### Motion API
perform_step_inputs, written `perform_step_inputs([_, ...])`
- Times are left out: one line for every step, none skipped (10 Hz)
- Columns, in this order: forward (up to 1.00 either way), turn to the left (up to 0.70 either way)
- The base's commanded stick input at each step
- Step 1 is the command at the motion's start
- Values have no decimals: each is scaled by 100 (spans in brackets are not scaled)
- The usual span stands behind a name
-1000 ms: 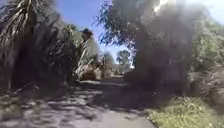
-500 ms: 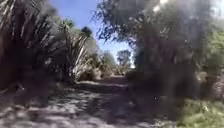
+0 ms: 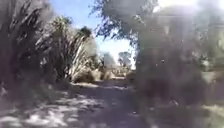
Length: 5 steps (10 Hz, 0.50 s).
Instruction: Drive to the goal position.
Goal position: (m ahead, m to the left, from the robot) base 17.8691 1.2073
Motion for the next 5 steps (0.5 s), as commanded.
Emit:
perform_step_inputs([100, 0])
perform_step_inputs([100, 0])
perform_step_inputs([100, 0])
perform_step_inputs([100, 0])
perform_step_inputs([100, 0])
